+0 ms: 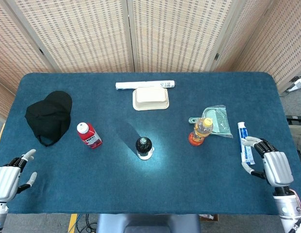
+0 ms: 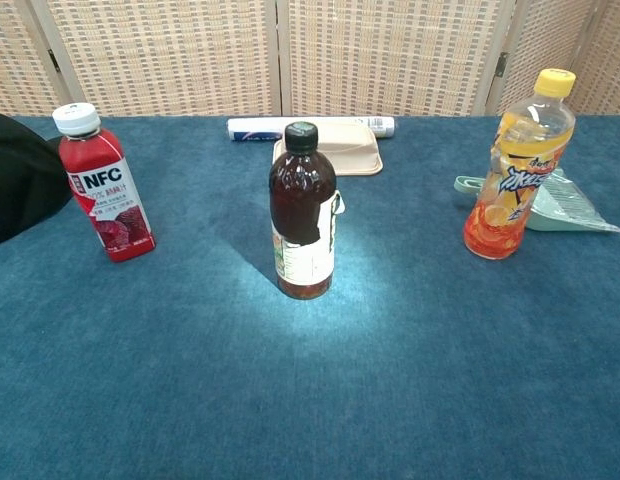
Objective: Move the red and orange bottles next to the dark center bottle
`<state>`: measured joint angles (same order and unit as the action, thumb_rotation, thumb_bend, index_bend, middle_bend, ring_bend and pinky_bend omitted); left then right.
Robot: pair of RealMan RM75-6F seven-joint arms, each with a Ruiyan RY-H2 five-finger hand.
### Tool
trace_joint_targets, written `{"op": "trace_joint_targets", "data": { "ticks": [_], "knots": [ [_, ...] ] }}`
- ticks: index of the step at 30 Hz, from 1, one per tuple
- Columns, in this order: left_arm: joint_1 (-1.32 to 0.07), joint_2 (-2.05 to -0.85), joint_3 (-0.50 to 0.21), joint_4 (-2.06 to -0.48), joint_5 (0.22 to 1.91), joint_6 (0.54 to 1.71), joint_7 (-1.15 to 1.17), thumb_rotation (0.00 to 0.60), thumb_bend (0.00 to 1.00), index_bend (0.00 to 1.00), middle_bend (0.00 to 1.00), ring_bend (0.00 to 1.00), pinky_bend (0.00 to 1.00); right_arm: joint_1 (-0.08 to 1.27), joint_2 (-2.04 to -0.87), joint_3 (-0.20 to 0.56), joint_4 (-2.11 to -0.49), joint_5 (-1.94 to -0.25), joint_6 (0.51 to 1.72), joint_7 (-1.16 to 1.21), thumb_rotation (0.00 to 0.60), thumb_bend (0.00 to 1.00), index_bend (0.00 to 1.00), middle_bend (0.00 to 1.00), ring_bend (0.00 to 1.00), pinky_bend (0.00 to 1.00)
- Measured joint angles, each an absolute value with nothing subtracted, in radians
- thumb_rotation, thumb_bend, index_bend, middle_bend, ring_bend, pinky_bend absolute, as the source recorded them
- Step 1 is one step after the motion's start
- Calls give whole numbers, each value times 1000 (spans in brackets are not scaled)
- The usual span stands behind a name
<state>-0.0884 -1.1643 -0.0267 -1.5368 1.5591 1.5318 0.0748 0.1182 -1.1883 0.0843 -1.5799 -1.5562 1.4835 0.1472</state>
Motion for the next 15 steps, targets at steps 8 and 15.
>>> {"op": "trace_joint_targets", "data": {
  "ticks": [8, 15],
  "knots": [
    [-91, -1164, -28, -1532, 1555, 1524, 55, 600, 313, 302, 341, 363, 620, 138, -1192, 81, -1571, -1555, 1455, 140, 600, 200, 333, 260, 209, 411],
    [-123, -1170, -42, -1532, 1570, 1505, -21, 600, 293, 256, 312, 349, 590, 116, -1147, 56, -1595, -1585, 1484, 152, 600, 199, 333, 260, 209, 411]
  ]
}}
